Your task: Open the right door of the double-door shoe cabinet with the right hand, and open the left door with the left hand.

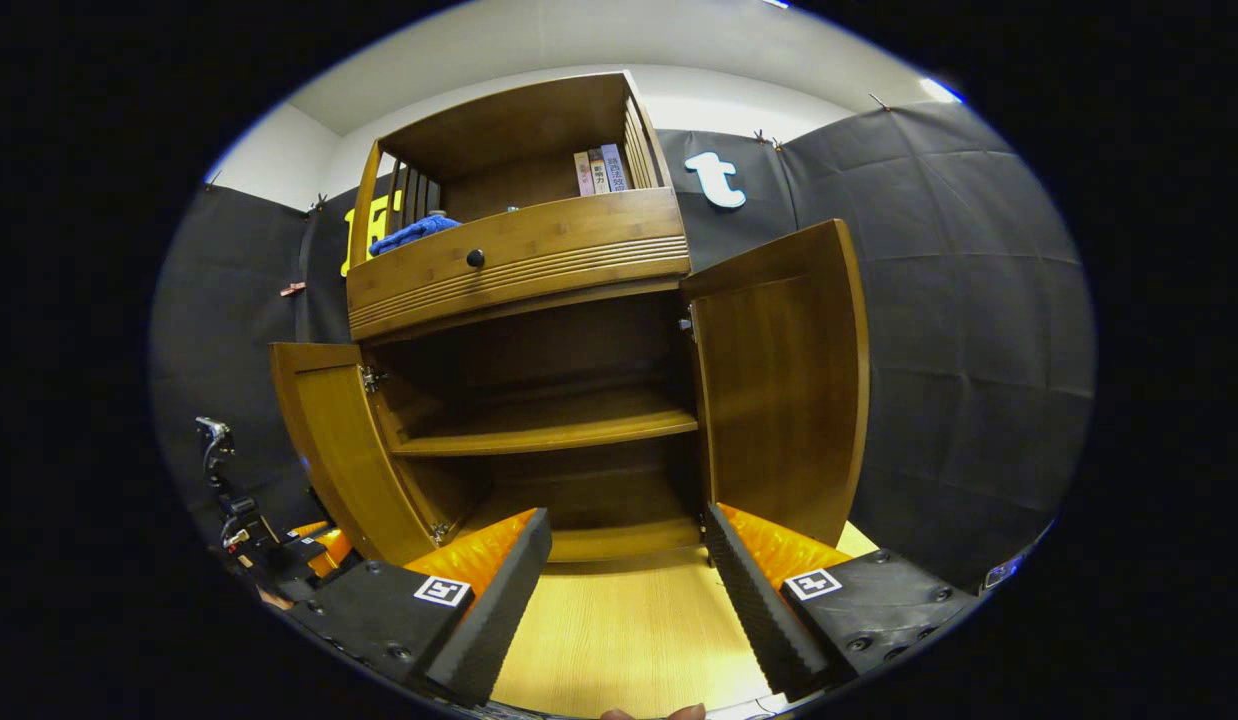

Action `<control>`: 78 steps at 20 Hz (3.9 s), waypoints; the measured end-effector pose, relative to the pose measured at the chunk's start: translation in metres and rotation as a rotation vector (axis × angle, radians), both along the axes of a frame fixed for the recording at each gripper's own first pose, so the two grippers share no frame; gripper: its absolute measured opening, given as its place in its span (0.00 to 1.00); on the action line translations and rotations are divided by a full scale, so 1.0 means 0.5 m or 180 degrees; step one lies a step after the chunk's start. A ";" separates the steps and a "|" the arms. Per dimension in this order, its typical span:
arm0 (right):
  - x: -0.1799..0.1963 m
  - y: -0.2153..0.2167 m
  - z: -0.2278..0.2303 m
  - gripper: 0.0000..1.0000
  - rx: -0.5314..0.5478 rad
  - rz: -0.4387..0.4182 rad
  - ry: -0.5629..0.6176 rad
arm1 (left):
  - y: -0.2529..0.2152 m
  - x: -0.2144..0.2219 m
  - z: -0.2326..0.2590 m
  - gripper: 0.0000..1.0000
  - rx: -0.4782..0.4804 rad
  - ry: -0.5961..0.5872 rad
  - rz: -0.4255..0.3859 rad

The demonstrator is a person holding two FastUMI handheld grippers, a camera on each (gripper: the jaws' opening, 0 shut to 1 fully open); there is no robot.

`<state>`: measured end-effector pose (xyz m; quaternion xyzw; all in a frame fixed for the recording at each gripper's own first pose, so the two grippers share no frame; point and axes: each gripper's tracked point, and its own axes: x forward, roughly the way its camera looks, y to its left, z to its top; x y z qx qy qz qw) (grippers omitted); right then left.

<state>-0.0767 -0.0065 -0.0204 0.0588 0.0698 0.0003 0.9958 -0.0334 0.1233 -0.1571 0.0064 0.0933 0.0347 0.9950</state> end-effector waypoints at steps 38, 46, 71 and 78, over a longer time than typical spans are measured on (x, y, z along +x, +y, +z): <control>0.023 0.081 -0.003 1.00 -0.0057 0.0128 -0.0076 | 0.007 -0.150 0.179 0.99 -0.0370 -0.0241 -0.0080; 0.013 0.041 0.016 1.00 -0.0169 0.0062 -0.0211 | -0.119 -0.098 0.239 1.00 -0.0337 -0.0390 -0.0206; 0.037 -0.048 0.035 0.98 -0.0248 0.0291 -0.0359 | -0.296 -0.047 0.264 1.00 -0.0081 -0.0425 -0.0108; 0.054 -0.067 0.032 0.98 -0.0226 0.0328 -0.0335 | -0.307 -0.025 0.267 1.00 -0.0107 -0.0441 -0.0062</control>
